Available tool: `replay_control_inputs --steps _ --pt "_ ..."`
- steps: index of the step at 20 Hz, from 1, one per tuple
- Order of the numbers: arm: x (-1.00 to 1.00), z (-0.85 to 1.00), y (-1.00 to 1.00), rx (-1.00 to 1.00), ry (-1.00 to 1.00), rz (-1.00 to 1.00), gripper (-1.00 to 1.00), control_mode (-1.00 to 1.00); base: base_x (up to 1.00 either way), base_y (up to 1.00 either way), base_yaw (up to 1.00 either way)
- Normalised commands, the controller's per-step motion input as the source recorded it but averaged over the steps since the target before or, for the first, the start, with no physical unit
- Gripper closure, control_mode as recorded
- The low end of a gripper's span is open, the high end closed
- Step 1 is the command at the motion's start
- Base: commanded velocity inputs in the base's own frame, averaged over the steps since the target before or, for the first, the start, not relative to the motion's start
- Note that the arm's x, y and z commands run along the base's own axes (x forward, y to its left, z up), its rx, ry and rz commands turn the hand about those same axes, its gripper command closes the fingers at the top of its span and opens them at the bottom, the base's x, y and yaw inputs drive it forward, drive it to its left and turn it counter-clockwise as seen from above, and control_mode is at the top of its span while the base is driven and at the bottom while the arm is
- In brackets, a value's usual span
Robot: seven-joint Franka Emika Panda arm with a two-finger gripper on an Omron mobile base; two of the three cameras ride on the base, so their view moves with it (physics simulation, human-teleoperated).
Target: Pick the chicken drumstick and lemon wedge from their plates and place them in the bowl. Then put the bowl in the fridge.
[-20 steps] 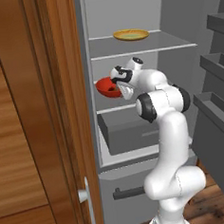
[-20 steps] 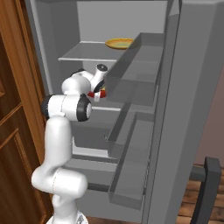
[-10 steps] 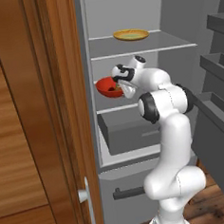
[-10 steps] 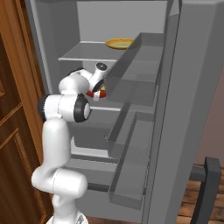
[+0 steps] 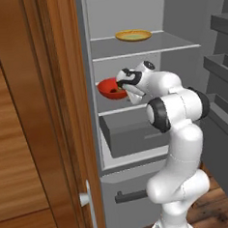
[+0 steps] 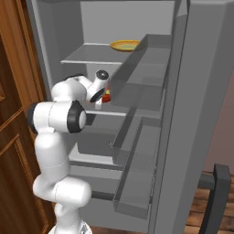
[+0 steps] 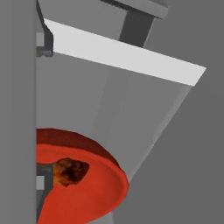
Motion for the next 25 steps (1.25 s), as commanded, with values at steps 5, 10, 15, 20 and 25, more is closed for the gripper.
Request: replay_control_inputs --steps 5,10,15,20,25 --pt "-0.4 0.24 0.0 0.0 -0.02 0.0 -1.0 -1.0 0.0 0.0 0.0" --pt "-0.45 0.25 0.0 0.0 0.05 0.0 -1.0 -1.0 0.0 0.0 0.0" --pt "-0.47 0.33 0.0 0.0 0.15 -0.02 -1.0 -1.0 0.0 0.0 0.0" --pt "-0.58 0.25 0.0 0.0 0.02 -0.18 -1.0 -1.0 0.0 0.0 0.0" --pt "-0.64 0.17 0.0 -0.04 0.0 -0.19 -1.0 -1.0 0.0 0.0 0.0"
